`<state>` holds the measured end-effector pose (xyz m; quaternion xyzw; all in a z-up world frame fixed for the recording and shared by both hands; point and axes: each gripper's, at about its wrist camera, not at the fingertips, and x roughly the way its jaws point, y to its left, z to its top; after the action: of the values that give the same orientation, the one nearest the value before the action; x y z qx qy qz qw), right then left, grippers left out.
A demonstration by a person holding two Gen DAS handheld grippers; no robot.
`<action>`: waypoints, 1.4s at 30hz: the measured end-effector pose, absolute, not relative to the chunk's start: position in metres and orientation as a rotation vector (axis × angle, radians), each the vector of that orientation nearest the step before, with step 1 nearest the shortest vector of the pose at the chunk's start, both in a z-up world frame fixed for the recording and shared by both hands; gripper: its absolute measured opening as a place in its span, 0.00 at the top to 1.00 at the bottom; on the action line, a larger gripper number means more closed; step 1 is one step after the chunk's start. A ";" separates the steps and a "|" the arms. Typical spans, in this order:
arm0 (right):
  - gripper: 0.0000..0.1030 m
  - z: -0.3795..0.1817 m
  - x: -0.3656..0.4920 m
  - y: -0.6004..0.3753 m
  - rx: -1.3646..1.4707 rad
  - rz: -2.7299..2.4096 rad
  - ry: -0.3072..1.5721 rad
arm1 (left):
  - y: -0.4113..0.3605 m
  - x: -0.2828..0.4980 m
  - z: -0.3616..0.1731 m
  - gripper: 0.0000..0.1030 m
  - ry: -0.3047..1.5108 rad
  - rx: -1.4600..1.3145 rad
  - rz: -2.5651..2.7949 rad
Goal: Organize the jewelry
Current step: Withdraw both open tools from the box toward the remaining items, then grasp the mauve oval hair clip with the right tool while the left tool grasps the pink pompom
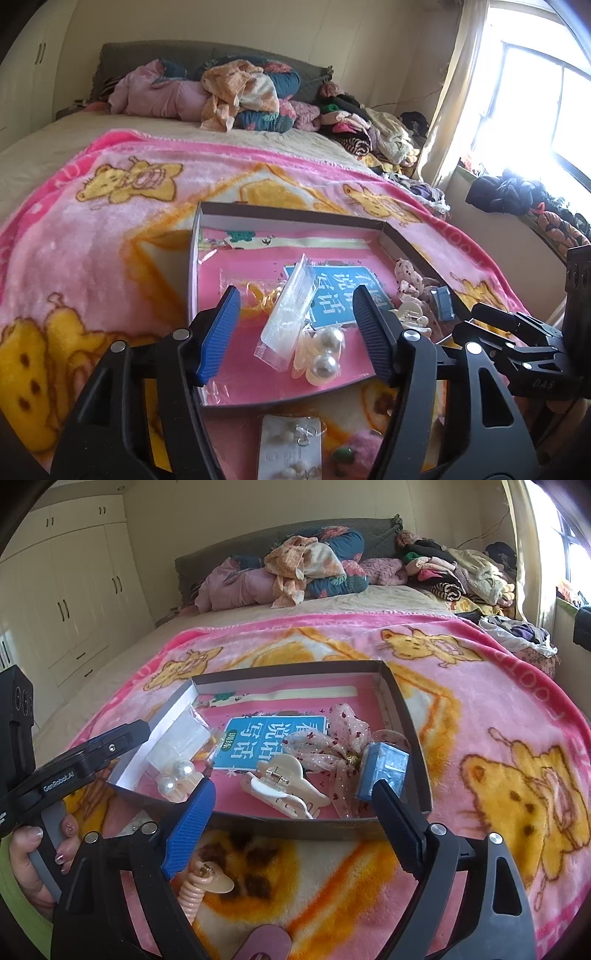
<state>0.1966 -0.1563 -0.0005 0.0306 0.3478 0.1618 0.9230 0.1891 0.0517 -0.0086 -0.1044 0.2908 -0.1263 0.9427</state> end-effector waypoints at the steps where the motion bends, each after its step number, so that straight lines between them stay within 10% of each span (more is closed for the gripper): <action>1: 0.18 0.001 0.195 -0.157 0.062 0.331 0.710 | 0.053 0.186 -0.006 0.45 0.588 -0.210 -0.257; 24: 0.18 0.008 0.145 -0.172 0.089 0.343 0.695 | 0.051 0.142 0.009 0.14 0.560 -0.184 -0.269; 42: 0.17 -0.015 0.115 -0.162 0.066 0.375 0.765 | 0.037 0.118 -0.001 0.13 0.597 -0.114 -0.302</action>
<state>0.1150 -0.1616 -0.0151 0.0319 0.3710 0.1817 0.9101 0.1182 0.0374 -0.0009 -0.0561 0.2930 -0.1480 0.9429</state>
